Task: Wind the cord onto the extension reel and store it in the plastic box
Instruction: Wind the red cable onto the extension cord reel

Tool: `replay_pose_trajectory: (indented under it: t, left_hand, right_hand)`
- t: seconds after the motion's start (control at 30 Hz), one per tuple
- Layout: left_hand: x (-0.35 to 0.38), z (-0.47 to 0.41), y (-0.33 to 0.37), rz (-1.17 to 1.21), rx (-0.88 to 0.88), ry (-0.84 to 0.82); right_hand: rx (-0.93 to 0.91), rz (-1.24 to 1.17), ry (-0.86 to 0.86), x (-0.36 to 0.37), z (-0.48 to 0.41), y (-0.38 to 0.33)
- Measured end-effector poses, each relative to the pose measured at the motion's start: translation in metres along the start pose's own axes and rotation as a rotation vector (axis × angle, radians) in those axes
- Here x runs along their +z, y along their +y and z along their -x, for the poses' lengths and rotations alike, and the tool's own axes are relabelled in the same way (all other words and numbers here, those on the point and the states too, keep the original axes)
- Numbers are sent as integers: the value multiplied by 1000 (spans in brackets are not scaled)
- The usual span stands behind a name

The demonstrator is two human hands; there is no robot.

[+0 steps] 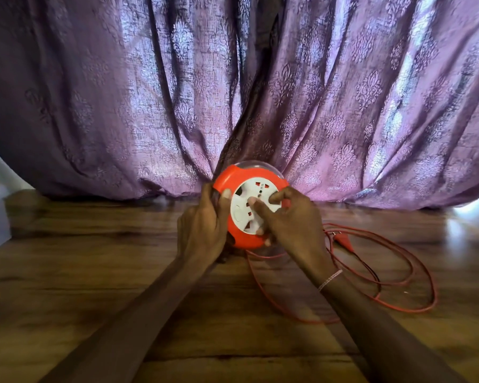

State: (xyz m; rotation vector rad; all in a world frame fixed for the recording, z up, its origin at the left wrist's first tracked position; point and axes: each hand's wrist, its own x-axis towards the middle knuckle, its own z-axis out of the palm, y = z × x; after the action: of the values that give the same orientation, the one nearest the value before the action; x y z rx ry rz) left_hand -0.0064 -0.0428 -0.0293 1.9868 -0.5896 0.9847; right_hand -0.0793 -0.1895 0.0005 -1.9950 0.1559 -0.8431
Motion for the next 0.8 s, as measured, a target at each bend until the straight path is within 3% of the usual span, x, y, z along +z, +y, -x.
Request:
replay_pose_trajectory:
  t: [0.07, 0.1, 0.2, 0.37, 0.43, 0.5, 0.6, 0.67, 0.7, 0.8]
  left_hand:
    - [-1, -2, -3, 38, -32, 16]
    - [-2, -3, -4, 50, -39, 20]
    - [-2, -4, -5, 74, -48, 13]
    - [-2, -3, -2, 62, -12, -5]
    - [-2, -1, -2, 34, 3, -19]
    - [-1, 1, -2, 8, 19, -26]
    - [1, 2, 0, -6, 19, -35]
    - [2, 2, 0, 3, 9, -33]
    - [2, 1, -1, 8, 7, -26]
    - [0, 0, -3, 39, -18, 0]
  right_hand:
    - [-449, 548, 125, -10, -4, 10]
    - [-625, 674, 117, -14, -4, 9]
    - [-819, 911, 43, -16, -1, 3]
    - [-786, 1065, 97, -7, 5, 4]
    - [-710, 1010, 113, -4, 3, 4]
    - [-455, 792, 122, 3, 0, 5]
    - [64, 32, 49, 10, 2, 0]
    - [250, -282, -51, 8, 4, -6]
    - [208, -235, -64, 6, 4, -7]
    - [-261, 426, 81, -7, -3, 7]
